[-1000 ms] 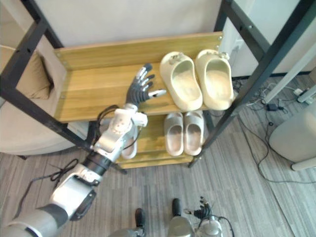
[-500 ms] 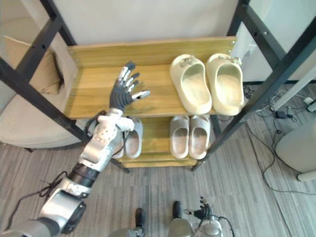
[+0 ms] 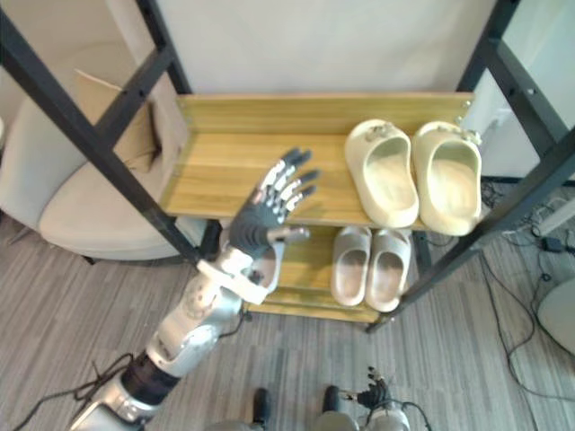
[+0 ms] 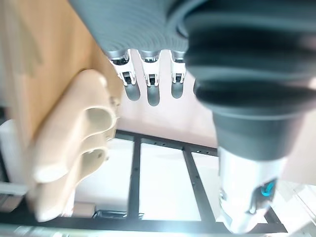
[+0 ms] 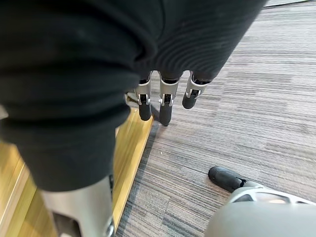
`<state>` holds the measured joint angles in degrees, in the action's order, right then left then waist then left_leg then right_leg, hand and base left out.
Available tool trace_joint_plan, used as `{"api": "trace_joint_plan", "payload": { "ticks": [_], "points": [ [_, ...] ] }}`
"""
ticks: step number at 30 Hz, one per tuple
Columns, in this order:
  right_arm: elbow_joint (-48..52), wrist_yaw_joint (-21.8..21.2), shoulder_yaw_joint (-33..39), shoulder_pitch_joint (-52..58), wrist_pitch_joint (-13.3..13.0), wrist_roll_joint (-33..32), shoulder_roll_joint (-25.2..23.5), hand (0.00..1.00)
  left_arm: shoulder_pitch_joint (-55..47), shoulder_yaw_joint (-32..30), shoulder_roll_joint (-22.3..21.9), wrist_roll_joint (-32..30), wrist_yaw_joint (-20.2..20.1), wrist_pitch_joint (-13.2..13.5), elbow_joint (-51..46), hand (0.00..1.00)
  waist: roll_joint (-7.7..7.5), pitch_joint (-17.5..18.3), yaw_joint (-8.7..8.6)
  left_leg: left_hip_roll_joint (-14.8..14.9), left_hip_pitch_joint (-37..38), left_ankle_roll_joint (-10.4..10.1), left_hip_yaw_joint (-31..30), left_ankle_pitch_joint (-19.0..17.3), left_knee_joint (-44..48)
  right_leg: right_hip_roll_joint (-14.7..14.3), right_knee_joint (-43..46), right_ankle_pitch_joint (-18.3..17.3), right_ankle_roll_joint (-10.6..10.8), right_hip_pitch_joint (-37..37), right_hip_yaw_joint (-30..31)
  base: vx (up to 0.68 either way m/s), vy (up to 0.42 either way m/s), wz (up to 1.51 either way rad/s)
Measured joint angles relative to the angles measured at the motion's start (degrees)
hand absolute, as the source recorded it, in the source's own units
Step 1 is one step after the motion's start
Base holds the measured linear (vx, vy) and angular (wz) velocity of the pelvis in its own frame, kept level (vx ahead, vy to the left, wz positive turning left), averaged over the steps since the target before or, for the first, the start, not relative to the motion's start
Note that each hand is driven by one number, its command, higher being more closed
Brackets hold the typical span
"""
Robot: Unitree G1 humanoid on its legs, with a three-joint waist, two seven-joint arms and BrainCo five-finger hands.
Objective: Organize the slippers on the shoe rack
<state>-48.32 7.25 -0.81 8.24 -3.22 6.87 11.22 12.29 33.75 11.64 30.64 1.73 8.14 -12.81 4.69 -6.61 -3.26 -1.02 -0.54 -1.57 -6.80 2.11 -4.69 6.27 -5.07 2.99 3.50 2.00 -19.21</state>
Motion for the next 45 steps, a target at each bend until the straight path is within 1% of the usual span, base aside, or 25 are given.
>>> {"api": "trace_joint_plan", "payload": {
  "ticks": [2,3,4,6,10,14,15,16,18,19,20,22,25,28,31,34,36,37,38,39,40,41,42,43,45],
  "points": [
    [-0.11,-0.01,-0.05,0.09,0.0,0.02,-0.02,0.0,-5.19,0.8,1.67,0.04,-1.59,-0.67,0.27,0.0,-0.12,0.2,0.14,0.02,0.79,-0.11,-0.48,-0.08,-0.03,-0.05,0.0,-0.37,0.04,1.13,-0.88,0.0,-0.019,0.14],
    [-0.12,-0.03,-0.09,0.01,-0.01,0.1,-0.08,0.0,-7.84,0.89,2.35,-0.02,-2.32,-1.42,0.95,0.0,-0.14,0.46,0.45,0.02,0.73,-0.11,-0.64,-0.08,-0.02,-0.08,-0.01,-0.4,0.05,1.15,-1.03,-0.01,-0.007,0.07],
    [-0.13,-0.03,-0.15,-0.1,-0.01,0.19,-0.1,0.0,-8.68,0.85,2.5,-0.08,-2.49,-1.55,1.27,0.0,-0.15,0.46,0.55,0.03,0.71,-0.11,-0.67,-0.08,-0.02,-0.09,-0.01,-0.4,0.05,1.15,-1.05,-0.02,-0.002,0.06],
    [-0.22,-0.05,-0.52,-0.45,-0.01,1.61,-0.16,0.0,-12.39,0.75,2.98,-0.15,-3.41,-2.36,4.1,0.0,-0.27,0.53,0.89,0.03,0.65,-0.12,-0.91,-0.05,-0.02,-0.11,-0.01,-0.4,0.05,1.21,-1.35,-0.03,-0.001,0.06],
    [-0.76,-0.08,-0.52,-1.1,0.0,2.08,-1.21,0.0,-17.54,-2.56,2.56,-1.92,-4.29,-3.65,12.55,0.0,-1.16,1.08,1.22,0.18,0.6,-0.2,-1.17,0.0,-0.03,-0.29,-0.03,-0.41,0.06,1.24,-1.63,-0.01,-0.002,0.02],
    [-2.37,-0.09,-0.5,-1.85,-0.01,2.12,-2.34,0.0,-19.34,-7.89,0.36,-8.28,-4.2,-3.98,24.81,0.0,-2.38,1.76,1.93,0.27,0.63,-0.26,-1.19,0.03,-0.03,-0.39,-0.04,-0.42,0.04,1.3,-1.67,0.0,0.0,0.0],
    [-2.37,-0.09,-0.5,-1.88,-0.01,2.12,-2.39,0.0,-19.38,-8.28,0.2,-8.7,-4.2,-3.98,25.68,0.0,-2.45,1.79,1.95,0.27,0.63,-0.25,-1.19,0.03,-0.03,-0.39,-0.05,-0.42,0.04,1.3,-1.67,0.0,0.0,0.0],
    [-2.37,-0.09,-0.49,-1.96,-0.01,2.14,-2.72,0.0,-19.7,-10.35,-0.49,-11.52,-4.15,-4.01,29.77,0.0,-2.75,1.97,2.0,0.26,0.67,-0.25,-1.19,0.03,-0.03,-0.39,-0.05,-0.42,0.04,1.34,-1.68,0.0,0.0,0.0],
    [-2.37,-0.1,-0.45,-2.09,-0.02,2.17,-3.3,0.0,-19.69,-13.93,-1.65,-16.37,-2.96,-4.03,37.05,0.0,-3.15,2.02,2.01,0.25,1.02,-0.26,-1.2,0.03,-0.05,-0.39,-0.07,-0.43,0.05,1.66,-1.7,0.0,0.0,0.0],
    [-2.36,-0.09,-0.41,-2.09,-0.02,2.17,-3.47,0.0,-19.69,-14.69,-1.81,-17.46,-2.86,-4.03,38.42,0.0,-3.25,1.98,2.01,0.26,1.16,-0.26,-1.2,0.02,-0.06,-0.4,-0.1,-0.45,0.06,1.78,-1.7,0.0,0.0,0.0],
    [-2.36,-0.09,-0.41,-2.1,-0.02,2.18,-3.95,0.0,-19.67,-16.35,-1.92,-19.62,-1.92,-4.07,41.74,0.0,-3.61,1.88,2.01,0.27,1.55,-0.34,-1.16,-0.04,-0.1,-0.42,-0.17,-0.64,-0.07,2.08,-1.7,0.0,0.0,0.0],
    [-2.36,-0.09,-0.42,-2.1,-0.04,2.19,-4.63,0.0,-19.68,-18.63,-2.1,-21.19,-0.65,-4.09,45.38,0.0,-4.07,1.95,2.07,0.37,1.54,-0.47,-1.15,-0.13,-0.09,-0.49,-0.24,-0.69,-0.11,2.07,-1.69,0.0,0.0,0.0],
    [-2.36,-0.05,-0.4,-2.1,-0.04,2.2,-4.96,0.0,-19.81,-21.4,-2.5,-22.33,0.86,-4.12,48.75,0.0,-4.52,1.78,2.28,0.44,1.52,-0.74,-1.15,-0.31,-0.09,-0.66,-0.23,-0.73,-0.12,2.05,-1.68,0.0,0.0,0.0],
    [-2.36,0.04,-0.26,-2.11,-0.04,2.21,-5.04,0.0,-19.81,-23.74,-3.44,-23.87,2.22,-4.17,52.19,0.0,-4.62,1.8,2.41,0.43,1.53,-0.72,-1.22,-0.3,-0.1,-0.7,-0.1,-0.83,-0.18,2.09,-1.75,0.0,0.0,0.0],
    [-2.36,0.06,0.08,-2.14,-0.04,2.22,-5.14,0.0,-19.79,-23.9,-3.66,-24.49,3.05,-4.16,55.11,0.0,-4.63,1.8,2.48,0.45,1.53,-0.61,-1.53,-0.22,-0.1,-0.75,-0.03,-0.92,-0.23,2.22,-2.04,0.01,-0.002,0.05],
    [-2.37,0.08,0.07,-2.23,-0.04,2.21,-5.14,0.0,-19.82,-25.94,-4.51,-26.13,3.23,-4.33,58.46,0.0,-4.69,1.66,2.6,0.41,1.47,-0.62,-1.81,-0.21,0.01,-0.75,-0.02,-1.02,-0.2,2.33,-2.27,0.0,0.001,0.06],
    [-2.67,0.1,0.03,-2.89,-0.04,2.22,-5.15,0.0,-19.72,-26.56,-4.78,-26.4,3.47,-4.67,60.13,0.0,-4.73,0.79,2.66,-0.27,-0.17,-1.04,-2.5,-0.94,2.36,-0.19,0.0,-1.55,0.1,2.63,-3.21,-0.04,0.017,0.24],
    [-2.77,0.12,0.03,-3.24,-0.02,2.21,-5.0,0.0,-18.97,-27.57,-5.34,-26.9,3.7,-4.69,60.84,0.0,-4.7,0.06,2.62,-0.7,-1.58,-1.06,-2.24,-2.73,3.94,0.08,0.02,-1.84,0.45,2.75,-4.31,-0.06,0.032,0.39],
    [-2.82,0.16,0.06,-3.42,0.07,2.21,-4.98,0.0,-18.88,-28.34,-5.77,-27.19,3.91,-4.71,60.93,0.0,-4.52,-0.18,2.67,0.05,-2.72,0.0,1.62,-4.39,5.2,0.01,0.04,-1.83,0.44,2.68,-5.26,-0.04,0.027,0.4],
    [-2.81,0.18,0.09,-3.4,0.1,2.19,-4.95,0.0,-18.89,-28.39,-5.92,-27.2,4.01,-4.71,61.05,0.0,-4.5,-0.16,2.63,0.53,-3.22,0.31,3.52,-5.24,5.76,0.08,0.13,-1.83,0.44,2.59,-5.7,-0.01,0.017,0.43],
    [-2.8,0.29,0.07,-3.68,0.43,2.19,-4.77,0.0,-18.74,-28.81,-6.49,-27.55,4.3,-4.7,61.47,0.0,-4.61,-0.19,2.67,1.71,-3.5,2.12,9.72,-6.75,5.53,1.3,0.91,-2.18,0.31,1.87,-6.74,0.06,0.064,0.48],
    [-2.69,0.43,0.08,-4.23,0.41,2.16,-4.62,0.0,-18.51,-30.02,-7.35,-28.37,4.53,-4.73,62.08,0.0,-4.57,-0.92,2.55,3.27,-3.97,2.32,15.77,-6.75,8.51,2.18,2.18,-3.35,0.47,1.53,-7.09,0.13,0.058,0.44],
    [-2.72,0.42,0.09,-4.43,0.45,2.14,-4.27,0.0,-18.43,-30.31,-7.64,-28.39,4.67,-4.69,62.07,0.0,-3.44,-0.96,2.56,4.24,-4.12,1.32,17.44,-5.99,9.1,1.73,3.2,-3.69,0.91,1.33,-7.16,0.15,0.084,0.32],
    [-3.1,0.46,0.09,-5.09,0.74,2.07,-3.99,0.0,-18.72,-31.35,-7.92,-28.41,5.02,-4.68,62.41,0.0,-2.97,-1.04,2.73,4.89,-4.15,-0.69,18.05,-4.9,9.61,2.13,5.12,-4.52,1.34,0.92,-7.05,0.12,0.044,0.1],
    [-3.12,0.34,0.01,-5.99,0.72,2.11,-5.48,0.0,-18.82,-32.83,-7.48,-28.42,5.84,-4.77,63.84,0.0,-3.77,-1.04,3.15,3.95,-2.14,-0.71,18.0,-4.92,7.07,2.71,4.92,-5.04,2.01,1.63,-6.84,0.13,0.049,0.01]
  ]
}}
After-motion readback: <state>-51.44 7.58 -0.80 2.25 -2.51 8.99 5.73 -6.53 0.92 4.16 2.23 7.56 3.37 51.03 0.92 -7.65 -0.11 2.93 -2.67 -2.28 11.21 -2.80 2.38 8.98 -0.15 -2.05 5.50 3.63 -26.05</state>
